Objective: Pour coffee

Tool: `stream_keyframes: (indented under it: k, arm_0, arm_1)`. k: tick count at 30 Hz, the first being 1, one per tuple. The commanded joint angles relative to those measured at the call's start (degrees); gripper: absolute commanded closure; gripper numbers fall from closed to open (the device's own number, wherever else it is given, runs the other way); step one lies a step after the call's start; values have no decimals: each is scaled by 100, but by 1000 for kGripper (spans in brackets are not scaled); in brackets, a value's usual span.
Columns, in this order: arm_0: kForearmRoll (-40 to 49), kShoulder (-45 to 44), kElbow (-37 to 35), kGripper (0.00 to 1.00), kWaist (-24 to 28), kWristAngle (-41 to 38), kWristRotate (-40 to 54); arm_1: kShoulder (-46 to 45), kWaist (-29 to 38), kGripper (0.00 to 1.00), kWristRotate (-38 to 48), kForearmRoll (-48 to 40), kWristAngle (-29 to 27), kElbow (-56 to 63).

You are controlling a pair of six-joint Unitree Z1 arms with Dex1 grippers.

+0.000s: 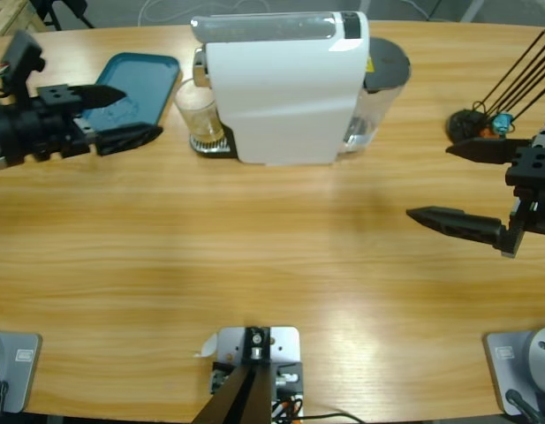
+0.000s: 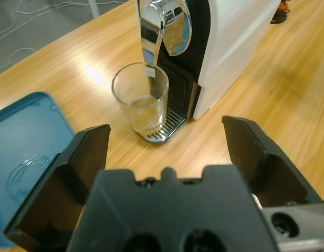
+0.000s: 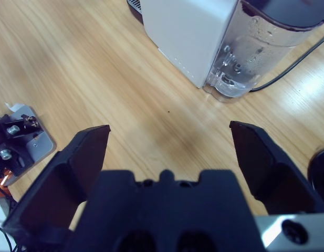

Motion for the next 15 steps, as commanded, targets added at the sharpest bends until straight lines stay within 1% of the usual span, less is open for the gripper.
stream_keyframes:
  k: [1,4,6,15]
  arm_0:
    - [-1318,1546,154,115,502,-1151,422]
    - [-1956,2039,142,120,539,-1279,439]
    - [-2104,2186,119,149,618,-1278,448]
    - [-2146,2462,-141,151,657,-1322,424]
  arm_1:
    - [5,71,0,49,-56,74,197]
    - [14,71,0,49,-56,69,198]
    - [14,71,0,49,-56,71,195]
    - [21,71,0,49,-56,78,195]
